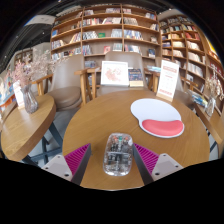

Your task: Arrange mouse

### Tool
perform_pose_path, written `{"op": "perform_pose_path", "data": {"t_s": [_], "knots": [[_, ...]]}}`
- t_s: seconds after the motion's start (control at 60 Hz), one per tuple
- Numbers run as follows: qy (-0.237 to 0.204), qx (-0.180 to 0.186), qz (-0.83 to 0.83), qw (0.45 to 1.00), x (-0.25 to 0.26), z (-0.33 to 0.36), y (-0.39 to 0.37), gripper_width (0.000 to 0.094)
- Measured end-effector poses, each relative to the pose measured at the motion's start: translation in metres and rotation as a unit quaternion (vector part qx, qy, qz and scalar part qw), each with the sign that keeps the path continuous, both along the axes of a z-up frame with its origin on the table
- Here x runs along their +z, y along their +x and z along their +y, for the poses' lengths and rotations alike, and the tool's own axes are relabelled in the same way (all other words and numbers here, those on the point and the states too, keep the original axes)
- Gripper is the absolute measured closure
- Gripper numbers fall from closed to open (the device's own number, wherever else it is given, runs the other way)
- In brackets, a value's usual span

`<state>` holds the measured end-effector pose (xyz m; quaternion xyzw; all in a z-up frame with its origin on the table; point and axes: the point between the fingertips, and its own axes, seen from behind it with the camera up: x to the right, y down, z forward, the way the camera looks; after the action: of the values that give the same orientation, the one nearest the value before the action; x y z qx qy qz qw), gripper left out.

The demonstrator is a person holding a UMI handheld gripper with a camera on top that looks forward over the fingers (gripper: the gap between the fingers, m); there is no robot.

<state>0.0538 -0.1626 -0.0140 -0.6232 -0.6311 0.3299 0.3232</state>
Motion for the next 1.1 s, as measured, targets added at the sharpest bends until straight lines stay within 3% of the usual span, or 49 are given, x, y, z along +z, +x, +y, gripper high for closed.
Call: {"op": "perform_pose_path", "data": {"t_s": [0.183, 0.233, 0.267, 0.383, 0.583, 0.717, 0.767, 0.9, 1.1], "knots": [[0.002, 0.000, -0.002, 1.000, 0.000, 0.000, -0.004, 0.0156], [0.004, -0.002, -0.003, 1.000, 0.000, 0.001, -0.005, 0.0230], [0.006, -0.003, -0.003, 1.000, 0.000, 0.002, -0.006, 0.0487], [0.016, 0.000, -0.017, 1.000, 0.003, 0.003, -0.005, 0.0539], [0.009, 0.013, 0.027, 1.000, 0.075, 0.015, -0.025, 0.0555], [-0.010, -0.001, 0.066, 0.998, 0.130, 0.057, -0.077, 0.0556], [0.002, -0.018, 0.073, 0.997, 0.136, 0.086, -0.100, 0.0556], [0.011, -0.054, 0.064, 0.996, 0.116, 0.149, -0.159, 0.0558], [0.007, -0.061, 0.014, 0.998, 0.046, 0.202, -0.194, 0.0557]]}}
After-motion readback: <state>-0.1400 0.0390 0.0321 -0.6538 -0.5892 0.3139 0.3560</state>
